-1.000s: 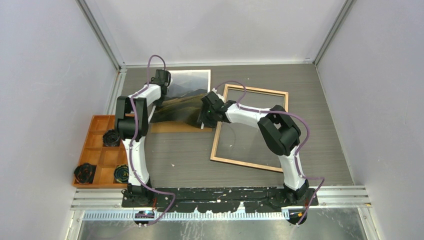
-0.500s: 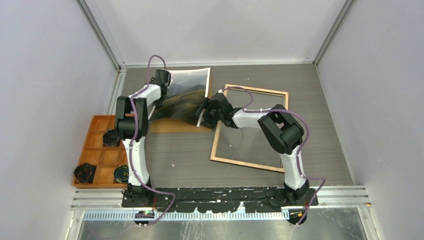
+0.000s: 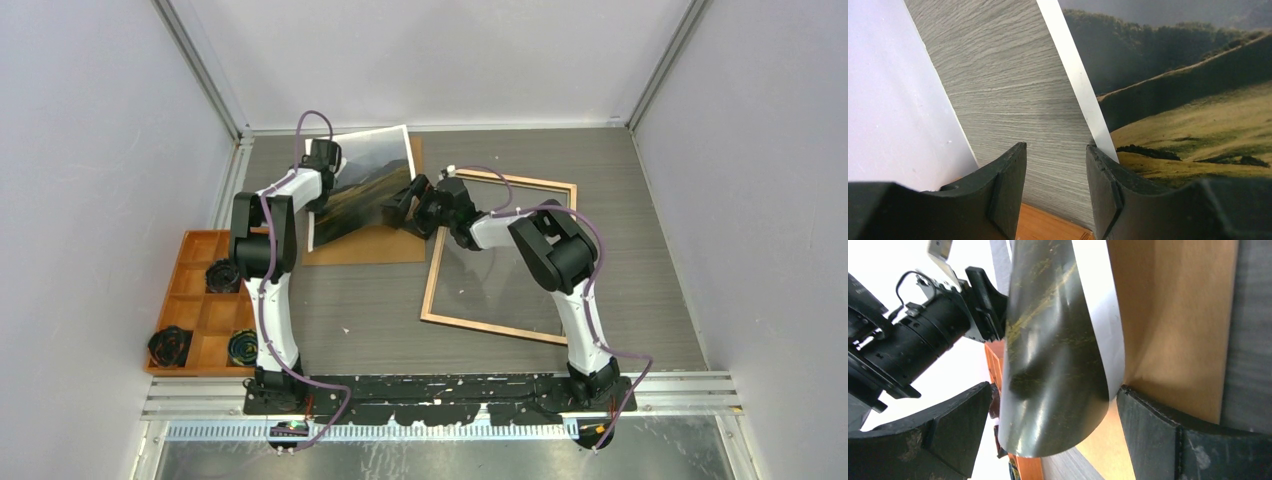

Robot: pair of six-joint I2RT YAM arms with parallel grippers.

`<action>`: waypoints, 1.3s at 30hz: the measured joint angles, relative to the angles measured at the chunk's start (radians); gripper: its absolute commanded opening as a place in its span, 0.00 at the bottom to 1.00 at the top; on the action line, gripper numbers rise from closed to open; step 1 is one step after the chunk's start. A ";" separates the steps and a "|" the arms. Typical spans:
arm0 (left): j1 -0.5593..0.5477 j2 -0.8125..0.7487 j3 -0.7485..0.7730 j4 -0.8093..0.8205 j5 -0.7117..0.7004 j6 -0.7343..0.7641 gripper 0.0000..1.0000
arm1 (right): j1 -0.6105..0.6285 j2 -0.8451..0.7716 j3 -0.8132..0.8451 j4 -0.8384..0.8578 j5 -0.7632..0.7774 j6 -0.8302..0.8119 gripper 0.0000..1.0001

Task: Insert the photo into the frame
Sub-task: Pick up the photo at the center of the board.

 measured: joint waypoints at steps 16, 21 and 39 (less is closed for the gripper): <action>0.000 0.000 0.000 -0.002 0.009 0.008 0.49 | -0.017 0.094 0.093 0.202 -0.101 0.047 1.00; 0.000 0.000 0.000 -0.003 0.011 0.008 0.48 | -0.016 0.095 0.176 0.249 -0.132 0.072 1.00; 0.000 0.000 -0.002 -0.002 0.017 0.020 0.47 | -0.002 0.026 0.116 0.229 -0.100 0.052 0.97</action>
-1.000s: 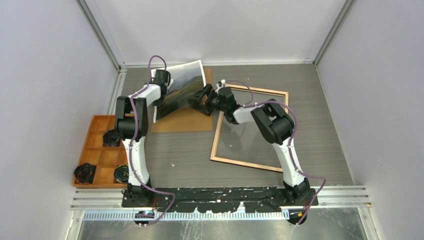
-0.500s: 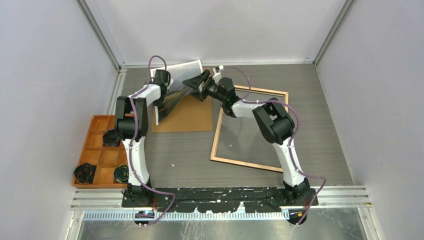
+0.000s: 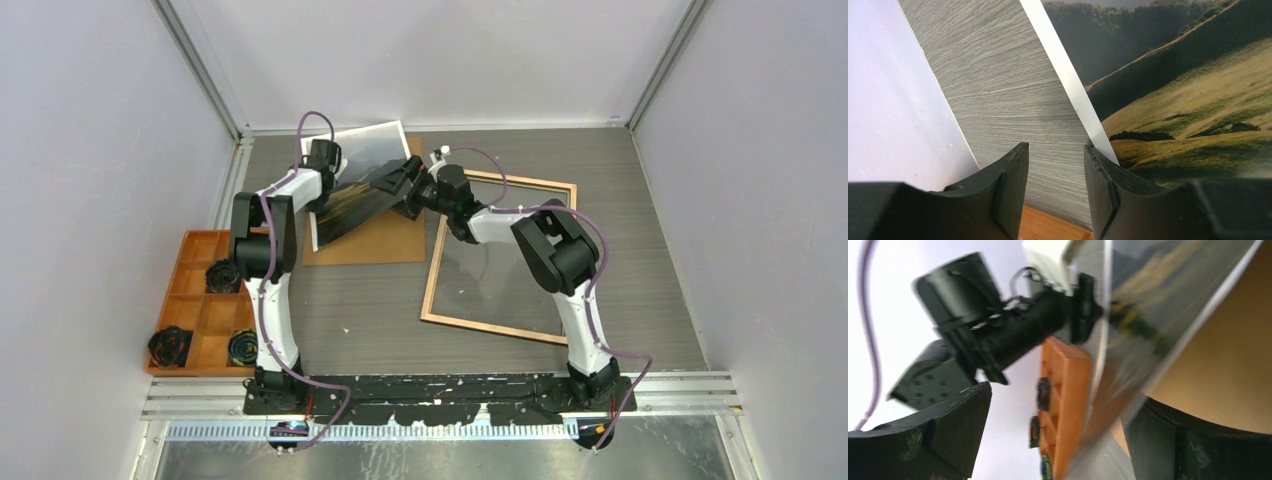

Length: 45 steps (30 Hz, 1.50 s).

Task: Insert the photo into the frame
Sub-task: Pick up the photo at the center of the board.

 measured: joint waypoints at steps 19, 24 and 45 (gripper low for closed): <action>0.000 0.000 0.000 0.000 0.000 0.005 0.51 | 0.037 -0.130 0.005 -0.536 0.252 -0.255 0.41; 0.006 -0.006 0.006 -0.013 0.001 0.005 0.63 | 0.037 -0.130 0.006 -0.593 0.294 -0.289 0.15; 0.117 -0.234 0.123 -0.377 0.261 -0.154 1.00 | 0.037 -0.780 -0.009 -1.048 0.446 -0.745 0.01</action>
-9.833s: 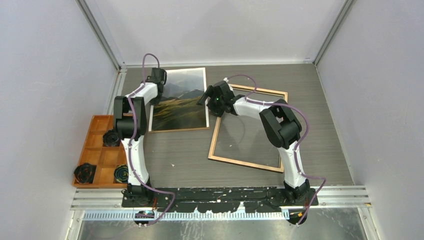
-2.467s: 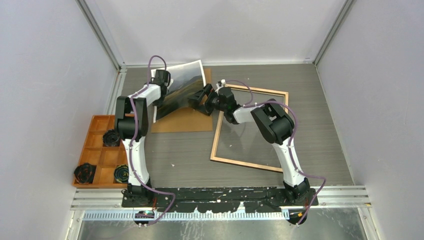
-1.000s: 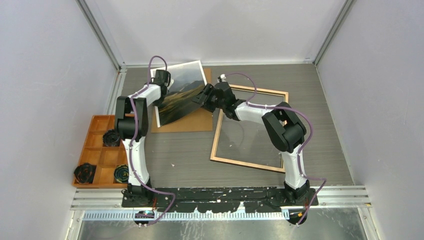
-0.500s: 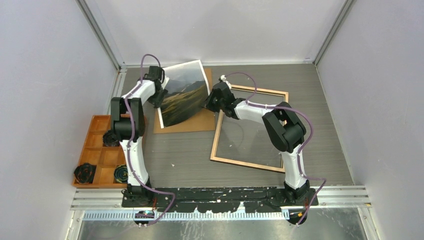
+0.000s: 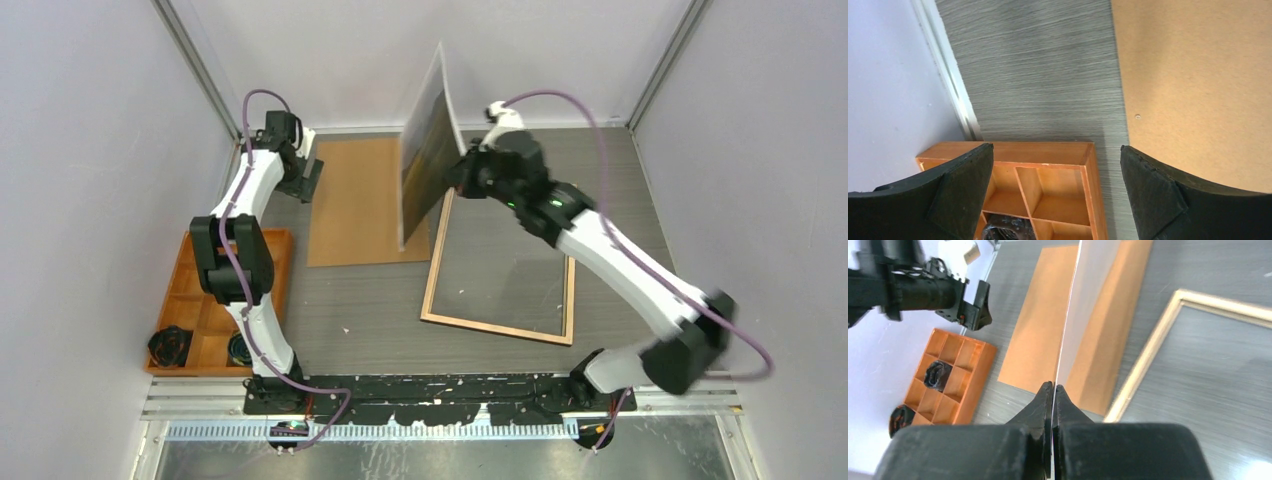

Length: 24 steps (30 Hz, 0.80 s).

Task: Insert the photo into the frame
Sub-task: Pick up the photo at the center of the board, then turn over the photo from the photo frame.

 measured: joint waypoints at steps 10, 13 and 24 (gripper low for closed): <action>-0.006 -0.010 -0.036 -0.030 0.084 -0.024 1.00 | 0.004 -0.498 0.246 -0.660 0.218 -0.178 0.01; -0.012 -0.010 -0.046 -0.032 0.095 -0.024 1.00 | 0.046 -0.475 0.281 -0.805 0.265 -0.175 0.01; -0.026 -0.014 -0.084 -0.030 0.114 -0.024 1.00 | 0.471 0.225 0.257 -1.162 0.550 -0.132 0.01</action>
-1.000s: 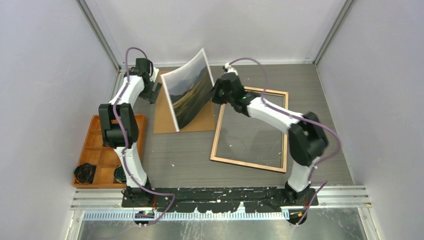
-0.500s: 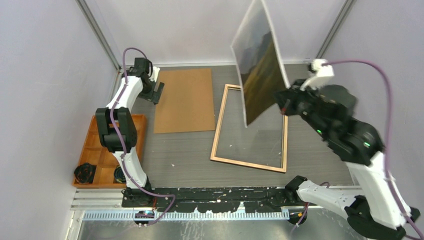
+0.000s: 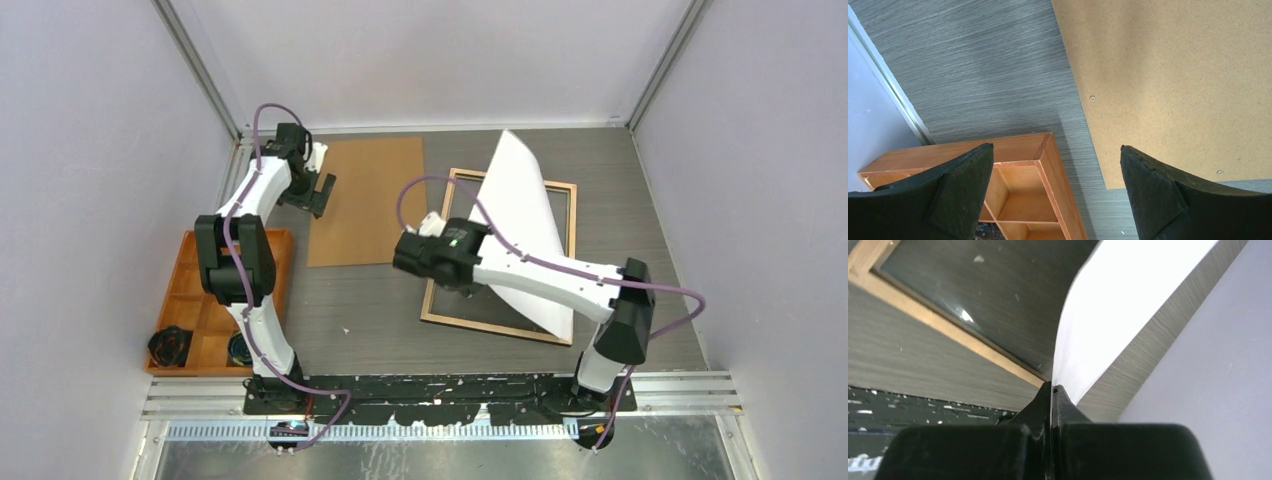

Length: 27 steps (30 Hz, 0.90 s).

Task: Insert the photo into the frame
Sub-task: Turn over the photo from the photo frame.

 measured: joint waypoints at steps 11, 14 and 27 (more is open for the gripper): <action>0.000 0.000 -0.010 0.005 -0.001 0.000 0.99 | 0.115 0.077 0.061 0.015 -0.080 -0.024 0.01; 0.000 0.000 -0.010 0.005 -0.001 0.000 0.99 | 0.118 0.085 0.018 0.097 -0.145 -0.014 0.01; 0.000 0.000 -0.013 0.006 0.007 0.000 0.99 | 0.048 -0.029 -0.262 0.259 -0.136 0.175 0.01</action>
